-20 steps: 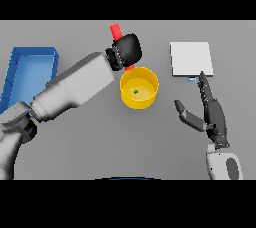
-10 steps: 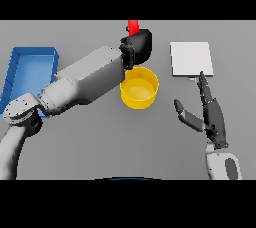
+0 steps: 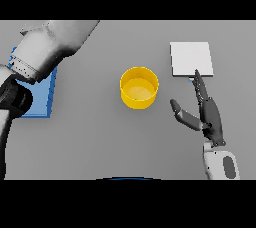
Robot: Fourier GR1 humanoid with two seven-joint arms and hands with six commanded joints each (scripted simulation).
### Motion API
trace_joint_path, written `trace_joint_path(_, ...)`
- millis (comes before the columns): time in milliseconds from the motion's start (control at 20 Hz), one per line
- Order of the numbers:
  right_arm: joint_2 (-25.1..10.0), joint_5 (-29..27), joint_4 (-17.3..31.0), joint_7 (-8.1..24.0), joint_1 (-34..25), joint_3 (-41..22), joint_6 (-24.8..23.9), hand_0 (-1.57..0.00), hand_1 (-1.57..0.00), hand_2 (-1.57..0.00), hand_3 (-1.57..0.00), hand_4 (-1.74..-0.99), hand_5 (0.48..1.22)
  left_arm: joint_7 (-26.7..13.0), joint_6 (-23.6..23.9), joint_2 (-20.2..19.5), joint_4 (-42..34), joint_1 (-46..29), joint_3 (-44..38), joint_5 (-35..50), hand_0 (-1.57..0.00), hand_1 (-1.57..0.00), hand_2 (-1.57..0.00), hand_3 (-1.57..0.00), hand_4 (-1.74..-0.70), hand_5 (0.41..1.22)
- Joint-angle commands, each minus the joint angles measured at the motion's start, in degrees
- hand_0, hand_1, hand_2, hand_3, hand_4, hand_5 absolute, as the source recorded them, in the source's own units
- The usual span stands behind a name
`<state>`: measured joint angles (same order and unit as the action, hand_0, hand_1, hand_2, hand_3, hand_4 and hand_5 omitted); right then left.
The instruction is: Pick up the red beaker and tilt it to pour out 1 green nut into yellow bowl. Pick up the yellow bowl and place it on the metallic measuring scale.
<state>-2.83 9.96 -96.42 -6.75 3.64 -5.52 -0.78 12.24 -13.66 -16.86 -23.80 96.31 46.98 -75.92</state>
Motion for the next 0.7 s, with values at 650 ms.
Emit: trace_joint_path(650,-2.6,0.5,1.6,-1.8,-1.2,0.0,1.3,0.0,0.0,0.0,0.0,-1.142,0.628,-18.1,10.3,-16.9,14.0,-15.9,-42.6,40.6,-1.57,-1.57,-1.57,-1.56,-1.74,1.221)
